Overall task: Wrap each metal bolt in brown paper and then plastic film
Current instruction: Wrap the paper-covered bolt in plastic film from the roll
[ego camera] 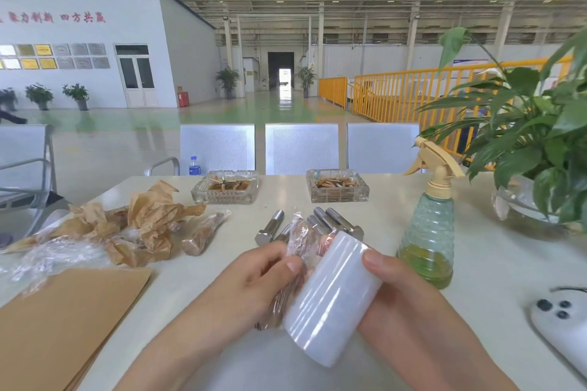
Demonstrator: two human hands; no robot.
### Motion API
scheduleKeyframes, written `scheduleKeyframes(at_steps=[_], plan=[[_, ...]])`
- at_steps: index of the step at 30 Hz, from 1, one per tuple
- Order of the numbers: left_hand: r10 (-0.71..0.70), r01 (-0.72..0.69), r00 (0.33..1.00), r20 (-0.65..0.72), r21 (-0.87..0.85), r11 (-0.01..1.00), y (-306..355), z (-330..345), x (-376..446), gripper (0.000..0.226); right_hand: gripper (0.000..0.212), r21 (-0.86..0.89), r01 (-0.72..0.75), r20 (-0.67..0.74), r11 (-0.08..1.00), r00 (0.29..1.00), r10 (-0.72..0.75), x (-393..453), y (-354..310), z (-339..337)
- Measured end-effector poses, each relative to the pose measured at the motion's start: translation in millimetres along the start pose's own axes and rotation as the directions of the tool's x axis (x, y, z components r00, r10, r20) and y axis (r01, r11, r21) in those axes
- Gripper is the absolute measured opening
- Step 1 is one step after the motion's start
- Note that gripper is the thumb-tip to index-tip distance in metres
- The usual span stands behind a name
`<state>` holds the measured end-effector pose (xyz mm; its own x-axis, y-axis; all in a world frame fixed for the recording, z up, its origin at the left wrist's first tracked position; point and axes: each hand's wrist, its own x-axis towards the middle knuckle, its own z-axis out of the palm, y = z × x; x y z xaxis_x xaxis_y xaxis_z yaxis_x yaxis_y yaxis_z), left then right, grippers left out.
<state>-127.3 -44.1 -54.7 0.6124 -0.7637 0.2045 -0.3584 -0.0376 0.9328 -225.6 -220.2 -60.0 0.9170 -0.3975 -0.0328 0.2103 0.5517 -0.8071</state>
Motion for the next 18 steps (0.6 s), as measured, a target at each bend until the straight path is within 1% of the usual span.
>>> scheduleKeyframes(at_steps=[1,2,3,5,6,7,8,9,10,11,12,13,14,15,16,17,18], plan=[[0.026,-0.026,0.999,-0.019,-0.007,1.0,-5.2,-2.2,2.0,0.037,0.042,-0.004,0.054,0.037,0.999,0.998,-0.053,-7.6,0.5,-4.4],[0.059,-0.059,0.997,-0.041,0.017,0.998,-4.0,-0.7,4.8,0.032,0.037,0.012,0.125,0.128,0.992,0.984,-0.126,-9.2,1.8,-12.2],[0.098,-0.091,0.992,-0.08,0.086,0.992,-4.1,1.1,5.8,0.03,0.04,-0.003,0.104,0.093,0.995,0.99,-0.103,-14.7,1.8,-12.5],[0.217,-0.162,0.966,-0.138,0.329,0.93,-8.5,4.8,9.9,0.033,0.053,-0.052,0.041,0.27,0.998,0.963,-0.025,-12.5,7.1,-11.8],[0.242,-0.157,0.958,-0.153,0.429,0.89,-9.8,6.2,10.2,0.03,0.056,-0.018,0.01,0.358,1.0,0.934,-0.003,-7.5,6.8,-11.6],[0.271,-0.164,0.949,-0.16,0.485,0.859,-11.5,6.0,10.1,0.027,0.055,0.028,-0.004,0.429,1.0,0.903,-0.009,-10.9,4.6,-8.8],[0.26,-0.149,0.952,-0.163,0.494,0.857,-13.4,5.2,9.7,0.024,0.052,0.051,-0.019,0.465,0.999,0.885,-0.007,-13.9,3.7,-9.7],[0.236,-0.132,0.958,-0.163,0.482,0.866,-13.3,6.0,9.5,0.024,0.05,0.037,-0.036,0.46,0.999,0.888,0.015,-14.8,2.2,-8.5],[0.199,-0.111,0.968,-0.155,0.445,0.889,-13.0,8.1,8.9,0.025,0.047,-0.005,-0.035,0.404,0.999,0.914,0.034,-13.9,0.1,-4.4],[0.142,-0.078,0.979,-0.147,0.377,0.923,-12.0,10.3,8.6,0.028,0.035,-0.042,-0.052,0.307,0.998,0.95,0.062,-11.3,-1.7,0.9],[0.062,-0.017,0.987,-0.149,0.281,0.959,-9.9,12.2,8.1,0.034,0.018,-0.091,-0.054,0.303,0.994,0.95,0.079,-3.4,-6.5,-1.2],[-0.027,0.052,0.99,-0.135,0.184,0.982,-8.3,12.7,7.3,0.04,0.029,0.002,-0.035,0.278,0.999,0.96,0.033,-2.7,-13.0,-3.2],[-0.096,0.105,0.989,-0.113,0.077,0.991,-5.7,12.9,6.1,0.04,0.041,0.031,-0.073,0.232,0.997,0.971,0.064,-4.0,-16.6,1.9],[-0.129,0.129,0.989,-0.078,-0.009,0.992,-4.1,11.6,5.8,0.037,0.046,0.006,-0.095,0.149,0.995,0.985,0.093,-5.4,-22.8,6.0],[-0.125,0.122,0.992,-0.036,-0.076,0.99,-1.9,9.9,4.8,0.032,0.046,-0.012,-0.085,0.091,0.996,0.992,0.086,-4.4,-24.6,12.1],[-0.094,0.093,0.996,-0.003,-0.118,0.989,-0.1,7.0,3.4,0.028,0.04,-0.06,-0.099,0.177,0.993,0.978,0.108,-9.0,-24.1,12.9],[-0.067,0.066,0.998,-0.001,-0.136,0.988,0.7,4.8,2.5,0.026,0.017,-0.021,-0.087,0.193,0.996,0.977,0.09,-11.0,-22.0,14.8]])
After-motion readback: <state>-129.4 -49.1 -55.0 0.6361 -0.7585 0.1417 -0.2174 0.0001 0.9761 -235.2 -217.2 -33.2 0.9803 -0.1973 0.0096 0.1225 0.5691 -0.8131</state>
